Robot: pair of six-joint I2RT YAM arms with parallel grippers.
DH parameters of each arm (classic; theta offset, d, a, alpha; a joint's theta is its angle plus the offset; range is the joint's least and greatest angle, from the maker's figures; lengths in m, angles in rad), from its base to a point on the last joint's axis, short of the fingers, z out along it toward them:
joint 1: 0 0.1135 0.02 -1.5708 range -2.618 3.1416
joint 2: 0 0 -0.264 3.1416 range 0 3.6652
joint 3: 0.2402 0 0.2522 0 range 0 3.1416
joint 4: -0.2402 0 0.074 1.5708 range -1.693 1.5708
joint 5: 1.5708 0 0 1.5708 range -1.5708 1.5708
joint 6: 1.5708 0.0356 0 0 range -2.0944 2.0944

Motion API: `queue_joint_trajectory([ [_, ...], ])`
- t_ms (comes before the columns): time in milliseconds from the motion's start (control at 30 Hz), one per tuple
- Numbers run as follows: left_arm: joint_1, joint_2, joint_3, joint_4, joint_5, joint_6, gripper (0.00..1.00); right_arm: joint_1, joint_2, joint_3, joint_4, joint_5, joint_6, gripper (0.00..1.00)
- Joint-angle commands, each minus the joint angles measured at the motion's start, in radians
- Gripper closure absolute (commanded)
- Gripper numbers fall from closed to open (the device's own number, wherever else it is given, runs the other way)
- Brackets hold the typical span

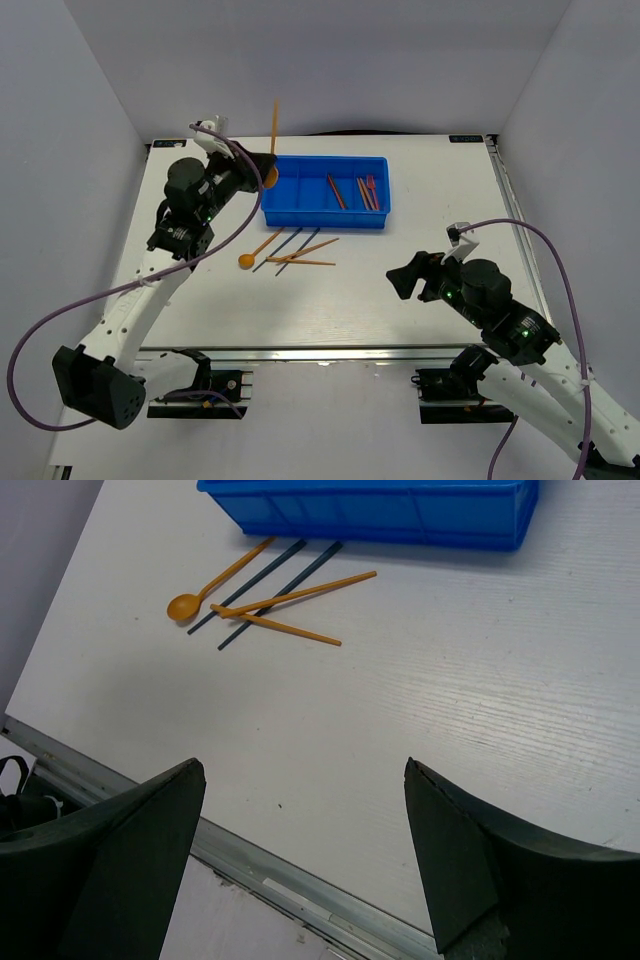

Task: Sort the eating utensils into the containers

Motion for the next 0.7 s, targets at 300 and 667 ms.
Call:
queue_joint_trajectory([
  [300,-0.032,0.220,0.008,0.226,0.020,-0.109,1.00,0.000,-0.021,0.026,-0.006,0.032,0.020,0.15],
  [667,-0.104,0.547,0.068,0.409,-0.300,-0.122,1.00,-0.001,-0.022,0.032,-0.053,0.061,-0.006,0.15],
])
